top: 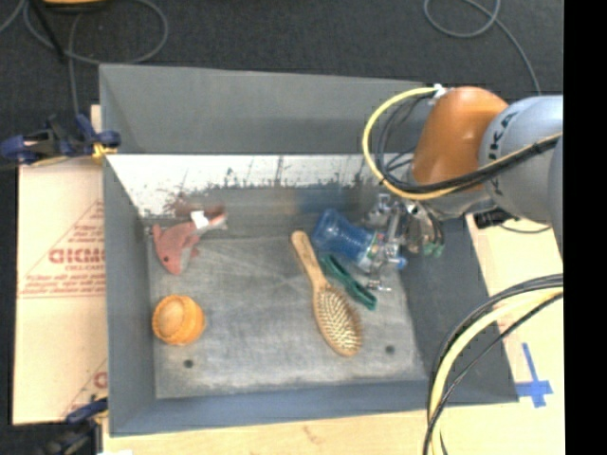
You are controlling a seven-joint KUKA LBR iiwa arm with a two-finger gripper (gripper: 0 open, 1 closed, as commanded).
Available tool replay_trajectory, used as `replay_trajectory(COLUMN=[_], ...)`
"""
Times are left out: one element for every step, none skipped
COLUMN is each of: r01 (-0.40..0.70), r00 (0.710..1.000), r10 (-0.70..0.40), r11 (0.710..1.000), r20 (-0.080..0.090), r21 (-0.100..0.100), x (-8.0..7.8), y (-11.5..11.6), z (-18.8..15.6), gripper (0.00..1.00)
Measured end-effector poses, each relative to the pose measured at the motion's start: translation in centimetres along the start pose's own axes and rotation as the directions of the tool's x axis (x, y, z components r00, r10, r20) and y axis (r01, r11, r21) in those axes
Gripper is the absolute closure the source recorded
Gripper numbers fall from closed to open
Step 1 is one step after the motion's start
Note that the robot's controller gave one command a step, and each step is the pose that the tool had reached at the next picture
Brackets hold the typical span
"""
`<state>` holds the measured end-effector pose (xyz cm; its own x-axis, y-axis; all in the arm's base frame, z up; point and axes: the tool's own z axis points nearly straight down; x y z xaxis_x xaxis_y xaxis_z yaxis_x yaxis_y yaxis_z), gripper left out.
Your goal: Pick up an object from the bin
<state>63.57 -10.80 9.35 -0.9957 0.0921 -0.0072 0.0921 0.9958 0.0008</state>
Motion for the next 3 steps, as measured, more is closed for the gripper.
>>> replay_trajectory(r01=[-0.096,-0.089,-0.207], r00=[0.995,0.996,0.978], r10=[0.096,0.089,0.207], r11=[0.995,0.996,0.978], r20=[0.001,0.006,0.009], r21=[0.002,0.005,0.002], x=[-1.1,-1.2,-1.1], y=[1.5,2.2,3.4], z=[1.5,1.9,1.7], gripper=[0.00,0.00,1.00])
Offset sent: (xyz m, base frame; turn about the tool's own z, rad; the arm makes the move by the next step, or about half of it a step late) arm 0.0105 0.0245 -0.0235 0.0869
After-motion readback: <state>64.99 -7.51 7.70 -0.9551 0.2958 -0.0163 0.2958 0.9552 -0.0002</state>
